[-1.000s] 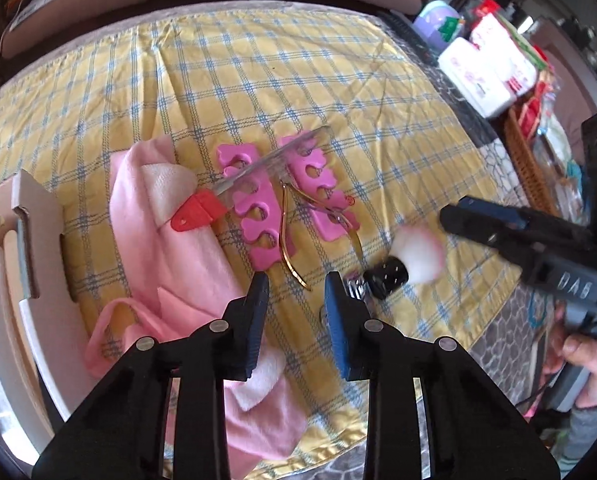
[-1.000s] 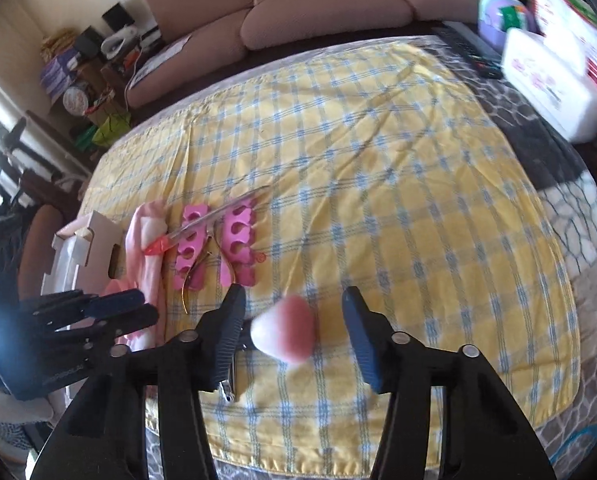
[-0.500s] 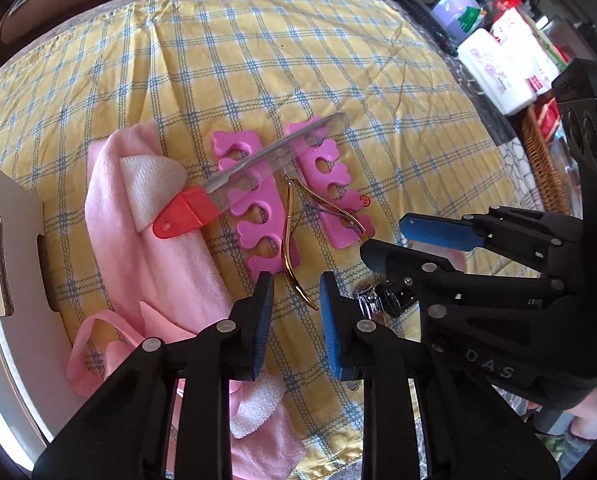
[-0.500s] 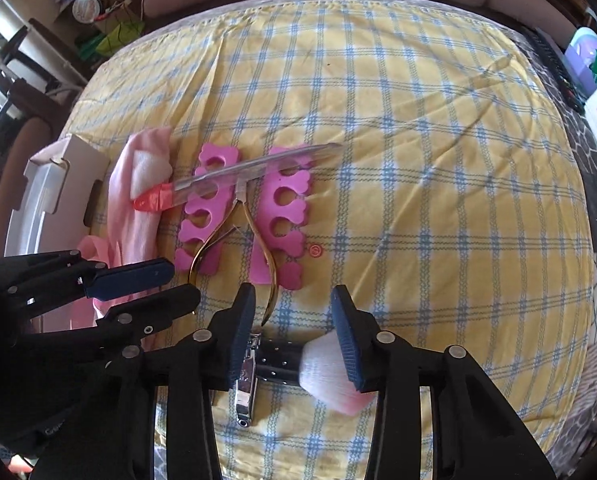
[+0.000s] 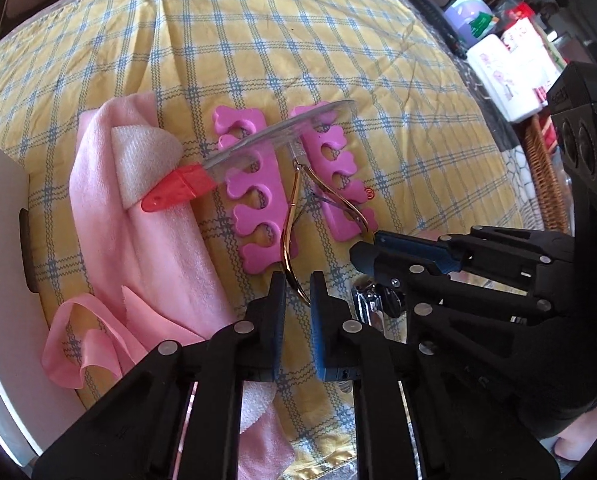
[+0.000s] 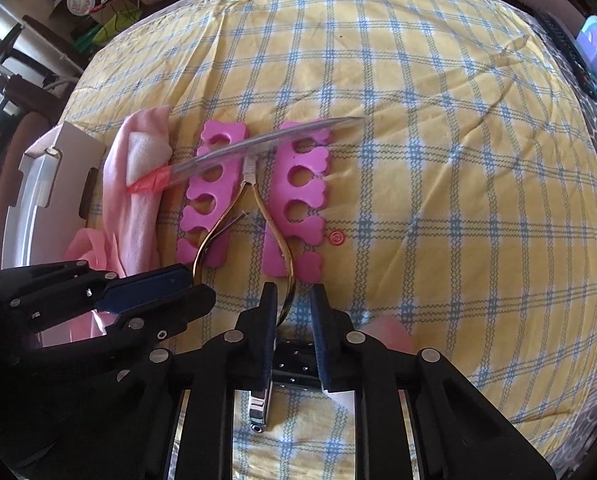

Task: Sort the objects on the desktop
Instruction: 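Grasp the gold cuticle nippers with the left tool, then carry the gold nippers over the clear box in the tray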

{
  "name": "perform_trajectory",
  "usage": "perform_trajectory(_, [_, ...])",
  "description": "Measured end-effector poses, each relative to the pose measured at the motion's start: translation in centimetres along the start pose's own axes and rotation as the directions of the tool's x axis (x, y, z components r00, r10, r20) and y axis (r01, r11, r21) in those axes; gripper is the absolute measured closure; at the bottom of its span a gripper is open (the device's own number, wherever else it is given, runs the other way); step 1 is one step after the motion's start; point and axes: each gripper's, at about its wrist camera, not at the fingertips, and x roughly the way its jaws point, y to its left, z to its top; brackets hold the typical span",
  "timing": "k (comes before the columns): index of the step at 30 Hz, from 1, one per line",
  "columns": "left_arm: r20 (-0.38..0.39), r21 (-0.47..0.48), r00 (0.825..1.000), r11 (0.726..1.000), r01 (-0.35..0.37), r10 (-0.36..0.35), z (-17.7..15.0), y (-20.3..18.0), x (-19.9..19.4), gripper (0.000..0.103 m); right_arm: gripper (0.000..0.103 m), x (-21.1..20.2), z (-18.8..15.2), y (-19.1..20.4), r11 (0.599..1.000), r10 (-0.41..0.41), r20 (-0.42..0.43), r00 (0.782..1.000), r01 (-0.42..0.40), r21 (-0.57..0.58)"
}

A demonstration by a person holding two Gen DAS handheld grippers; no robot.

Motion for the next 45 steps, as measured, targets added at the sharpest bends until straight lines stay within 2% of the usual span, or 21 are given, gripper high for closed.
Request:
perform_trajectory(1, [0.004, 0.001, 1.000, 1.000, 0.002, -0.002, 0.0, 0.0, -0.1, 0.093, 0.092, 0.0, 0.0, 0.2, 1.000, -0.001, 0.003, 1.000, 0.001, -0.003])
perform_trajectory(9, [0.012, -0.021, 0.999, 0.999, 0.036, -0.036, -0.3, 0.4, -1.0, 0.093, 0.093, -0.6, -0.6, 0.4, 1.000, 0.019, 0.021, 1.000, -0.019, 0.000])
perform_trajectory(16, [0.031, -0.022, 0.997, 0.997, 0.078, -0.077, -0.9, -0.1, -3.2, 0.093, 0.093, -2.7, -1.1, 1.0, 1.000, 0.028, 0.052, 0.998, -0.028, 0.005])
perform_trajectory(23, [0.073, -0.013, 0.990, 0.992, 0.125, -0.123, -2.4, -0.1, -7.7, 0.093, 0.093, -6.6, -2.1, 2.8, 1.000, 0.018, 0.084, 0.996, -0.017, -0.012])
perform_trajectory(27, [0.115, -0.015, 0.985, 0.991, 0.134, -0.131, -3.6, 1.0, -11.5, 0.093, 0.092, -9.1, -2.4, 5.4, 0.999, 0.007, 0.115, 0.993, -0.003, -0.032])
perform_trajectory(35, [0.186, -0.065, 0.974, 0.988, 0.140, -0.126, -6.9, 7.6, -18.5, 0.093, 0.092, -11.7, -2.5, 13.8, 0.994, 0.041, 0.152, 0.987, -0.025, -0.103])
perform_trajectory(41, [0.214, -0.134, 0.973, 0.984, 0.118, -0.088, -8.9, 14.9, -21.8, 0.093, 0.092, -9.7, -1.9, 21.4, 0.985, 0.092, 0.149, 0.984, -0.069, -0.157])
perform_trajectory(45, [0.212, -0.174, 0.975, 0.979, 0.105, -0.067, -10.0, 19.2, -22.1, 0.093, 0.091, -7.1, -1.4, 25.6, 0.977, 0.139, 0.125, 0.982, -0.116, -0.179])
